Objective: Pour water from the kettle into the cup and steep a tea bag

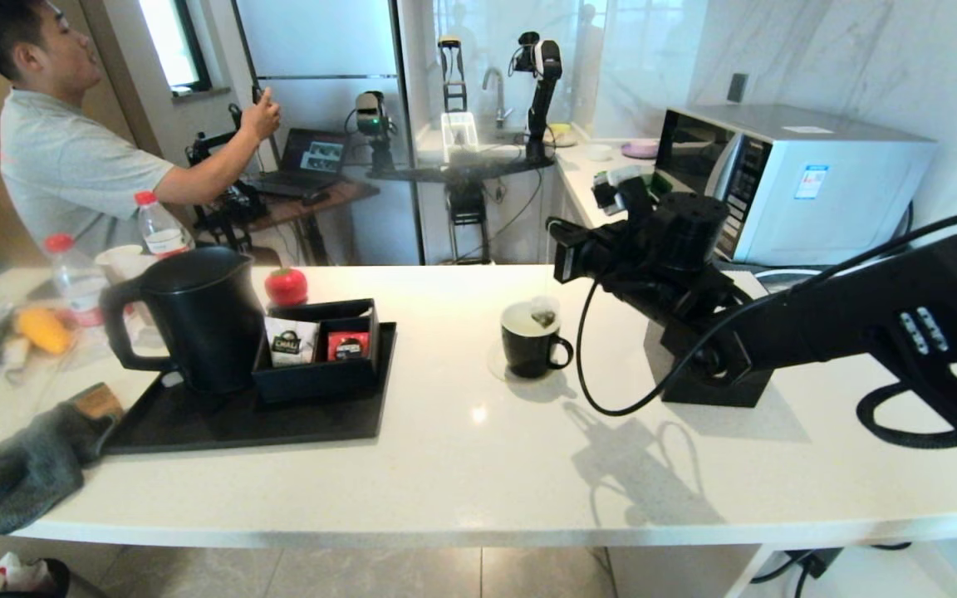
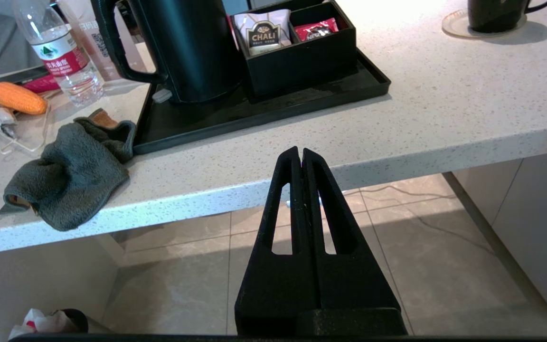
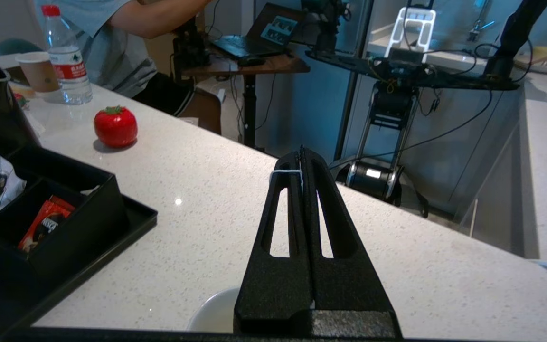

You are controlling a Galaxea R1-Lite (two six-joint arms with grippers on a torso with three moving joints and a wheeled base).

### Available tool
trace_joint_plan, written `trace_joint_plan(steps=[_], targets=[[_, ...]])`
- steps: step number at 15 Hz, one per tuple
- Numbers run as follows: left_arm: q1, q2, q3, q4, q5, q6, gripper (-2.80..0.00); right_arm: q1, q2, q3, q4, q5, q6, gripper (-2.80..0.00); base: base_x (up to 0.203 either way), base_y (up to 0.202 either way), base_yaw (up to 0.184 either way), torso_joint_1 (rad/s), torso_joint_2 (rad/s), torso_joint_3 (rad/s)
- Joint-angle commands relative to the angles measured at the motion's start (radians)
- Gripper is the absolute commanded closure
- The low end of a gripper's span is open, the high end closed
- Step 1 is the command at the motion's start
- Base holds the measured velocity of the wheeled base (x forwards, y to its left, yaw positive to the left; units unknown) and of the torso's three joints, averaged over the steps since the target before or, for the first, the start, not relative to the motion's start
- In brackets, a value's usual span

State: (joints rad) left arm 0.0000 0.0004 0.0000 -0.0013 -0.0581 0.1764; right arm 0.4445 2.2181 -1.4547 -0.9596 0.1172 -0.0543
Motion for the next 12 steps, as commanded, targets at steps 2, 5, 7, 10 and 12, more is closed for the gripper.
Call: trace_joint_plan(steps=[2,5,7,10,12], targets=[[0.001,0.000,0.000,0.000,-0.002,0.004,0.00,-0.012,-0.045,0.019,-0.007,0.001,-0.001,0.00,0.000,0.000,0.000,0.000,0.00,0.000],[0.001,0.000,0.000,0.000,-0.002,0.009,0.00,-0.016,-0.066,0.084,-0.027,0.000,-0.003,0.00,0.000,0.000,0.000,0.000,0.00,0.000],[0.000,0.000,0.000,0.000,-0.002,0.008,0.00,-0.016,-0.072,0.137,-0.057,-0.001,-0.004,0.00,0.000,0.000,0.000,0.000,0.00,0.000],[0.000,0.000,0.000,0.000,-0.002,0.008,0.00,-0.015,-0.081,0.174,-0.084,0.000,-0.003,0.00,0.000,0.000,0.000,0.000,0.00,0.000],[0.001,0.000,0.000,0.000,-0.001,0.005,0.00,-0.015,-0.083,0.162,-0.074,0.001,-0.002,0.00,0.000,0.000,0.000,0.000,0.00,0.000]])
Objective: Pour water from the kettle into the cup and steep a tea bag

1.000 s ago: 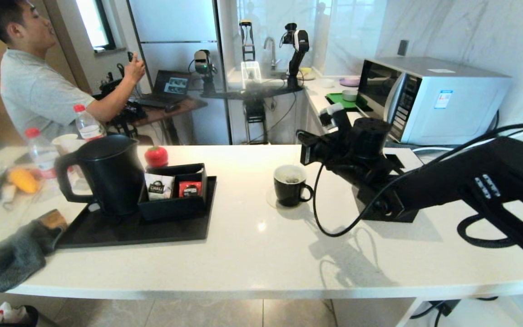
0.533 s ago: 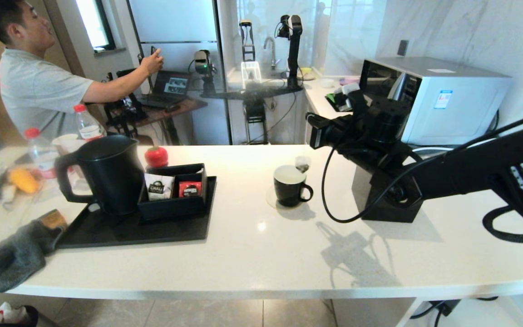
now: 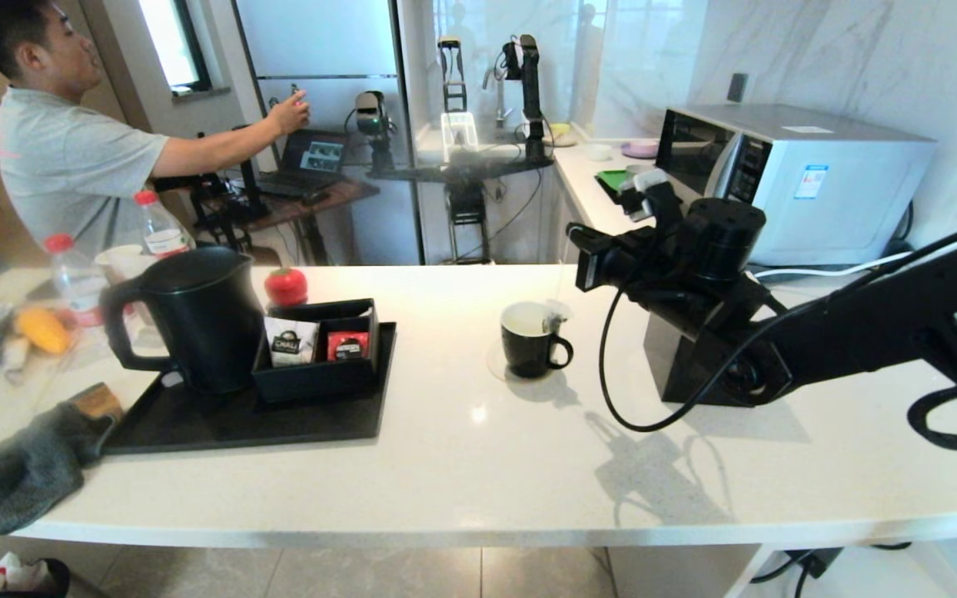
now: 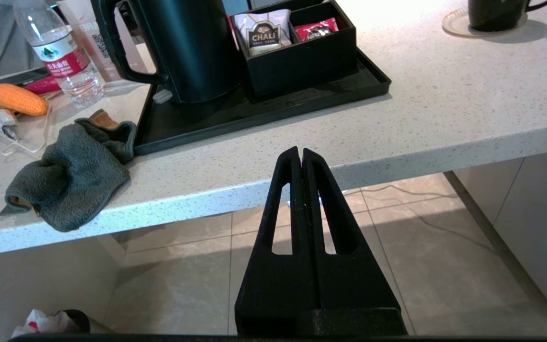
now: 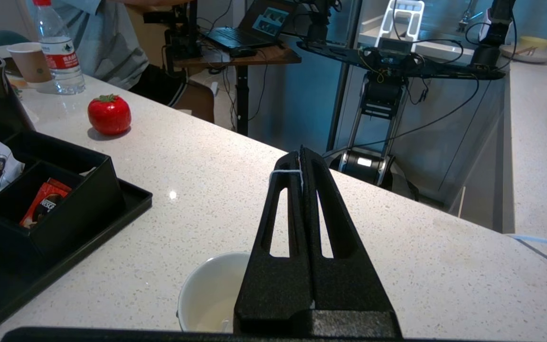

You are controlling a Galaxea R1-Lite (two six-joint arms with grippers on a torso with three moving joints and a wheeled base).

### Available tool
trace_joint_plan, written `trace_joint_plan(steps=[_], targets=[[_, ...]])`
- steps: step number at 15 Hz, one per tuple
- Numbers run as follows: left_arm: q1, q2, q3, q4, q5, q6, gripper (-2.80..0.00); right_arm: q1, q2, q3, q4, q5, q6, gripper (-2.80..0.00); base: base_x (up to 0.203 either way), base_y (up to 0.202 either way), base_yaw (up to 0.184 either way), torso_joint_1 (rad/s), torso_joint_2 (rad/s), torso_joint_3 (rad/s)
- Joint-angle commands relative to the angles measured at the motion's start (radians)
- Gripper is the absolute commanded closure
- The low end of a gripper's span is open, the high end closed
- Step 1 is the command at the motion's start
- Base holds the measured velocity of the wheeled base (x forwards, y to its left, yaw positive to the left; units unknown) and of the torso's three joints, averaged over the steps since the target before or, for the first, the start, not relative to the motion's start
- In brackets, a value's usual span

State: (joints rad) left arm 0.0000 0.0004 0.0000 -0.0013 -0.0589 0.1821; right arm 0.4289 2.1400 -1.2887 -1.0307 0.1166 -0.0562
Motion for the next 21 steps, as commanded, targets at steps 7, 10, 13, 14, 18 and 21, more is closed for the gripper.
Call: trace_joint_plan(steps=[7,10,13,14,18,21], targets=[[0.002,0.000,0.000,0.000,0.001,-0.003,0.00,-0.001,-0.011,-0.038,0.020,0.001,-0.001,0.00,0.000,0.000,0.000,0.000,0.00,0.000],[0.001,0.000,0.000,0.000,0.001,-0.007,0.00,-0.035,-0.024,-0.094,0.071,0.001,-0.001,0.00,0.000,0.000,0.000,0.000,0.00,0.000],[0.000,0.000,0.000,0.000,0.001,-0.009,0.00,-0.095,-0.046,-0.179,0.139,0.002,-0.001,0.00,0.000,0.000,0.000,0.000,0.00,0.000],[0.000,0.000,0.000,0.000,0.001,-0.009,0.00,-0.120,-0.054,-0.211,0.167,0.003,-0.001,0.00,0.000,0.000,0.000,0.000,0.00,0.000],[0.000,0.000,0.000,0.000,0.002,-0.010,0.00,-0.227,-0.097,-0.277,0.237,0.007,0.001,0.00,0.000,0.000,0.000,0.000,0.00,0.000],[0.000,0.000,0.000,0.000,0.001,-0.012,0.00,-0.290,-0.125,-0.274,0.269,0.014,0.001,0.00,0.000,0.000,0.000,0.000,0.00,0.000]])
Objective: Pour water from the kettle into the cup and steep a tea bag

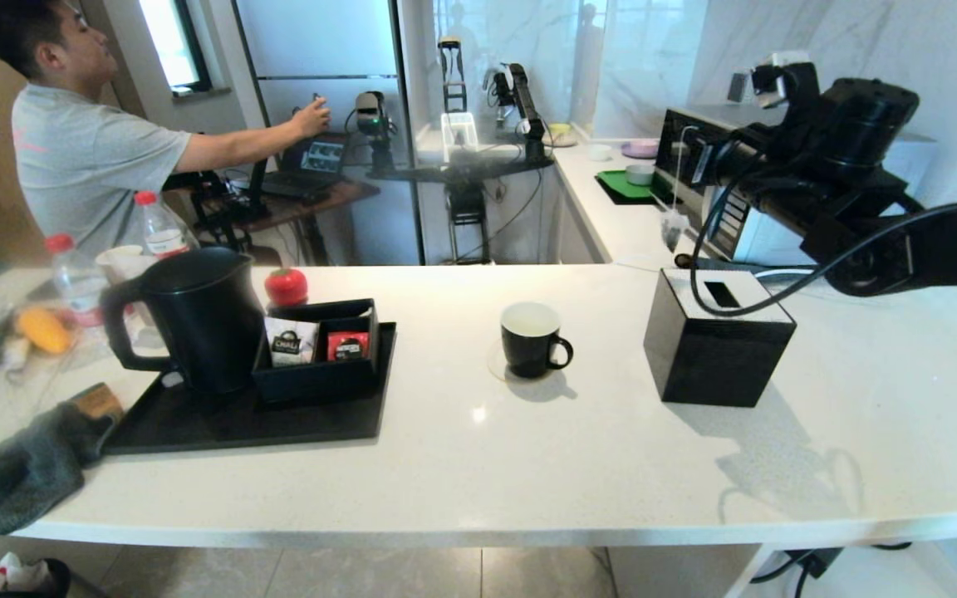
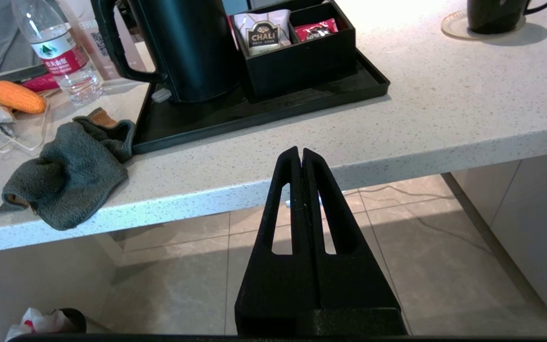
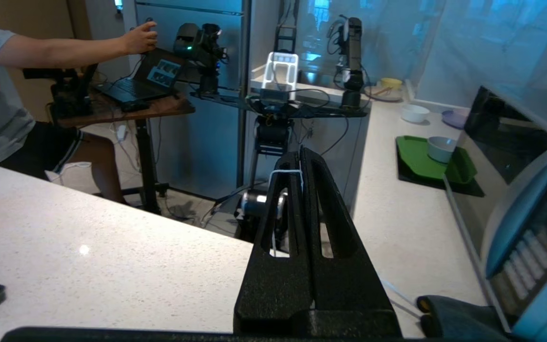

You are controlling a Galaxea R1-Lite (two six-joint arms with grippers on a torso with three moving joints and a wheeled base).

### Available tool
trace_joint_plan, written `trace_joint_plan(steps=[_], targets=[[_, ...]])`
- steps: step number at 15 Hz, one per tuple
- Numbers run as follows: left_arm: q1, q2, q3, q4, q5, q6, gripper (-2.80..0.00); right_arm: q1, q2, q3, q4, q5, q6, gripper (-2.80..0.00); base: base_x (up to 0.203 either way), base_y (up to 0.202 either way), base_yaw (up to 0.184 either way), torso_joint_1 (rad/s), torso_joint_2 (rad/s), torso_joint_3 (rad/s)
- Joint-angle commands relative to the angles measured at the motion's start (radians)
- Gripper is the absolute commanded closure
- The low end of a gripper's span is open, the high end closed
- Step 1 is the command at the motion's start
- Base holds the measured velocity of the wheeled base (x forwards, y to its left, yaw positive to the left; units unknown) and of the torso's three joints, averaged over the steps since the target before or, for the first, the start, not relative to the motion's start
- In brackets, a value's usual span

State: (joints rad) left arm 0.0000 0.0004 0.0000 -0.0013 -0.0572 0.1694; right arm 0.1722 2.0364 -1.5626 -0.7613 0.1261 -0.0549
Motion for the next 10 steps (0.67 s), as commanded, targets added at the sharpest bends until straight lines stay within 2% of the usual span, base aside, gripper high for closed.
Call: trace_joint_plan(steps=[1,2,5,10], targets=[[0.000,0.000,0.000,0.000,-0.001,0.001,0.00,-0.057,-0.026,0.005,0.000,0.026,0.000,0.00,0.000,0.000,0.000,0.000,0.00,0.000],[0.001,0.000,0.000,0.000,0.000,0.001,0.00,-0.075,-0.034,0.008,0.003,0.051,0.000,0.00,0.000,0.000,0.000,0.000,0.00,0.000],[0.000,0.000,0.000,0.000,-0.001,0.001,0.00,-0.107,-0.056,0.033,0.033,0.056,-0.002,0.00,0.000,0.000,0.000,0.000,0.00,0.000],[0.000,0.000,0.000,0.000,-0.001,-0.002,0.00,-0.135,-0.133,0.188,0.016,0.056,-0.004,0.00,0.000,0.000,0.000,0.000,0.00,0.000]])
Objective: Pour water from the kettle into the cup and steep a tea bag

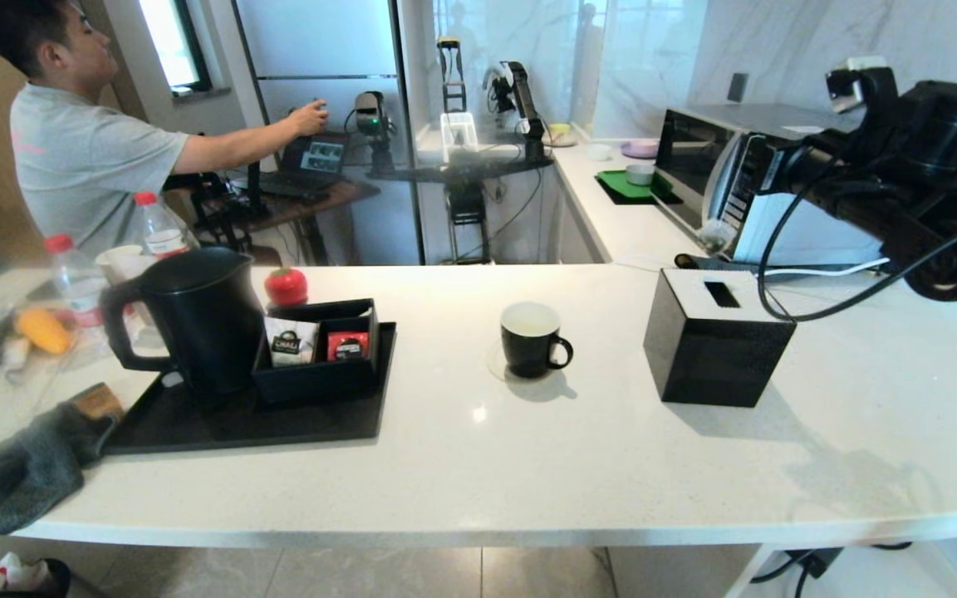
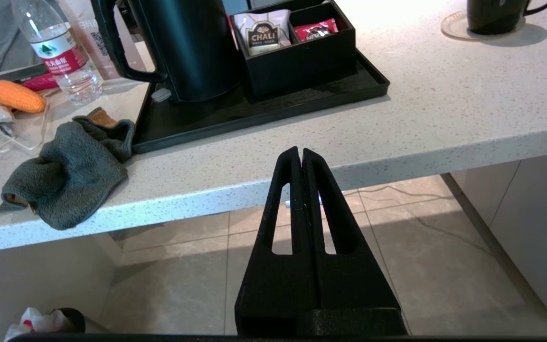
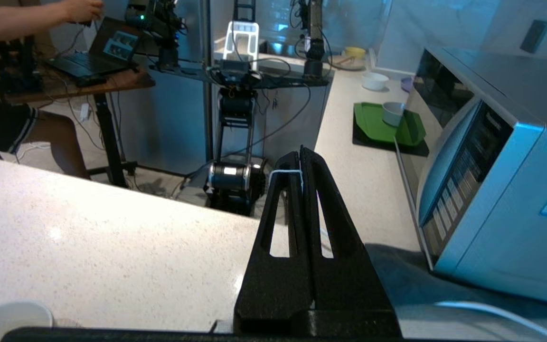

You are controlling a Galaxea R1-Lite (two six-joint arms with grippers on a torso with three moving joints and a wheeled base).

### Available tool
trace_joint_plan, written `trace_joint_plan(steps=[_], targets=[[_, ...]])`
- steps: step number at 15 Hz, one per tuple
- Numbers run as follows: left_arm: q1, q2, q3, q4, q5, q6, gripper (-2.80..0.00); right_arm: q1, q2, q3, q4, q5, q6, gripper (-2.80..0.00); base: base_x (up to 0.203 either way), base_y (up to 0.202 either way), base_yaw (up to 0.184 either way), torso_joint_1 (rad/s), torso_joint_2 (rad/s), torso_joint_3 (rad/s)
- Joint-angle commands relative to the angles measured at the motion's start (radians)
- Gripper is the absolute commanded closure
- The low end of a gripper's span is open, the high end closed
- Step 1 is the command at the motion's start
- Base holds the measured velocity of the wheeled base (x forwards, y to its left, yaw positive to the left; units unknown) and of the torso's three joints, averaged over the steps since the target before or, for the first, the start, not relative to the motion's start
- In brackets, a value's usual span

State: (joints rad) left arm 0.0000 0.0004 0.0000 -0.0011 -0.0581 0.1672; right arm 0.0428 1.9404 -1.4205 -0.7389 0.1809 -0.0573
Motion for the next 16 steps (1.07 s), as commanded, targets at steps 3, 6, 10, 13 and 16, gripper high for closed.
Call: trace_joint_plan(steps=[3,6,10,13,16], targets=[[0.000,0.000,0.000,0.000,0.001,-0.015,0.00,-0.024,-0.077,0.126,-0.011,0.003,-0.003,0.00,0.000,0.000,0.000,0.000,0.00,0.000],[0.000,0.000,0.000,0.000,0.001,-0.020,0.00,-0.026,-0.110,0.177,-0.011,0.023,-0.004,0.00,0.000,0.000,0.000,0.000,0.00,0.000],[0.000,0.000,0.000,0.000,0.003,-0.028,0.00,-0.025,-0.134,0.247,-0.013,0.042,-0.008,0.00,0.000,0.000,0.000,0.000,0.00,0.000],[0.000,0.000,0.000,0.001,0.007,-0.034,0.00,-0.026,-0.135,0.332,-0.104,0.043,-0.002,0.00,0.000,0.000,0.000,0.000,0.00,0.000],[0.000,0.000,0.000,0.003,0.007,-0.039,0.00,-0.024,-0.132,0.394,-0.138,0.043,-0.002,0.00,0.000,0.000,0.000,0.000,0.00,0.000]])
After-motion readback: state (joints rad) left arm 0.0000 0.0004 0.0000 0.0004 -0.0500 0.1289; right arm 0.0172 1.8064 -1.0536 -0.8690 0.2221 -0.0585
